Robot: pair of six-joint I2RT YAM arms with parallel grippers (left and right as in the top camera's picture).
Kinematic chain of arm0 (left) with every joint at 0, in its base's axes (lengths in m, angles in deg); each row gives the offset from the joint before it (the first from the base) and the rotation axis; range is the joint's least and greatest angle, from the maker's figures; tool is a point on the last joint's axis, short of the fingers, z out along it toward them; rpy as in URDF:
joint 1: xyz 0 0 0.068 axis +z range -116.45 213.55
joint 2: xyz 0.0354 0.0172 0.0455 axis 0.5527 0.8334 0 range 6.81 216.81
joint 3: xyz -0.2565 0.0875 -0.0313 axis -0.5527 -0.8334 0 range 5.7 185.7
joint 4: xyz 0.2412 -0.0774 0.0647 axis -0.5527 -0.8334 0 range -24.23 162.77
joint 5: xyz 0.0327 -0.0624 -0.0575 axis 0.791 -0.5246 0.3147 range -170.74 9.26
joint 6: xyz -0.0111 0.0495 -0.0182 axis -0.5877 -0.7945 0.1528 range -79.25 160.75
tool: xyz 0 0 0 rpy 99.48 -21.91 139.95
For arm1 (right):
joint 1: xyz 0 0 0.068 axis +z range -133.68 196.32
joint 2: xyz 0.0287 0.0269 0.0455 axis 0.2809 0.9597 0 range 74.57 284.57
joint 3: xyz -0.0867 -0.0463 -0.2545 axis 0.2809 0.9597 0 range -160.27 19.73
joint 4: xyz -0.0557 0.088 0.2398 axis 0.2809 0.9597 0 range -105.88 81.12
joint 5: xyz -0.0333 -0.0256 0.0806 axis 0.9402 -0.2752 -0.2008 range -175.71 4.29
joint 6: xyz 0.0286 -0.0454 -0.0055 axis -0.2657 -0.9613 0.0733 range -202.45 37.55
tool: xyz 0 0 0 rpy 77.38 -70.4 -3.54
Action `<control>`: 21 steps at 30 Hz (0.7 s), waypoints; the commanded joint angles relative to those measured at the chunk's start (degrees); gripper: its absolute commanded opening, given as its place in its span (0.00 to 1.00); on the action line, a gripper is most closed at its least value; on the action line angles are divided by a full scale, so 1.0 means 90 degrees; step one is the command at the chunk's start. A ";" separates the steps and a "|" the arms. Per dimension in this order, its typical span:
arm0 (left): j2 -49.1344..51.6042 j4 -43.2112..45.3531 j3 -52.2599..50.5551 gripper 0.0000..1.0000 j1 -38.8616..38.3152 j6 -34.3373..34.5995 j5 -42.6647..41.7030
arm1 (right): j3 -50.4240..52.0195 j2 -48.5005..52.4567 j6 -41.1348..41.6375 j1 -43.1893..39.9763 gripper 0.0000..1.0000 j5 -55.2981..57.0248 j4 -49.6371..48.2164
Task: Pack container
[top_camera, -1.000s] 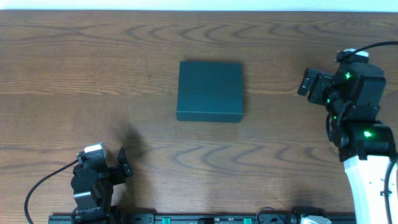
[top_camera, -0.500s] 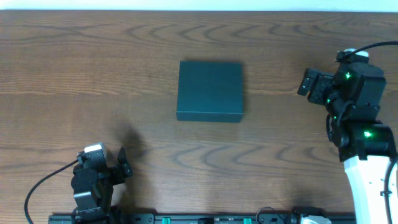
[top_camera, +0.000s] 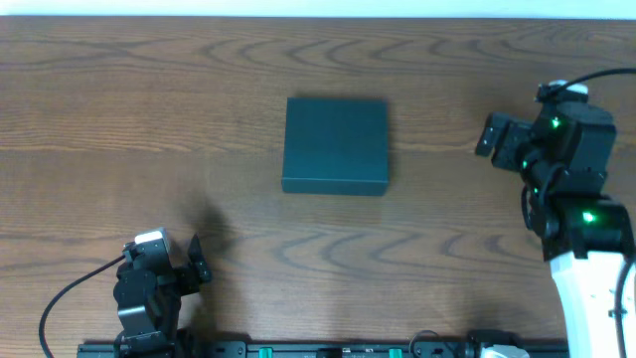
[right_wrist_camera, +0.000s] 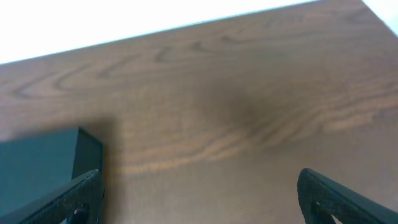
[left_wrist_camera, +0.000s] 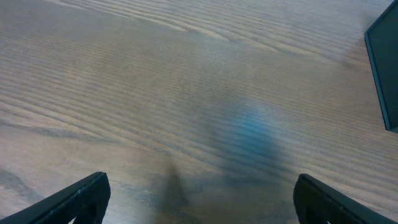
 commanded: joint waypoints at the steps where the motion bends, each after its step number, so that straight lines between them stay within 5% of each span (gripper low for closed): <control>1: -0.0053 -0.0012 -0.0029 0.95 0.0002 0.0066 -0.0029 | -0.0017 -0.0877 -0.0073 0.0112 0.99 -0.0002 0.0340; 12: -0.0053 -0.0012 -0.0029 0.95 0.0002 0.0066 -0.0032 | -0.0015 -0.4138 -0.0073 0.0316 0.99 0.0000 0.1576; 21: -0.0053 -0.0012 -0.0029 0.95 0.0002 0.0066 -0.0029 | 0.0219 -0.5472 -0.0068 0.0316 0.99 0.0136 0.2820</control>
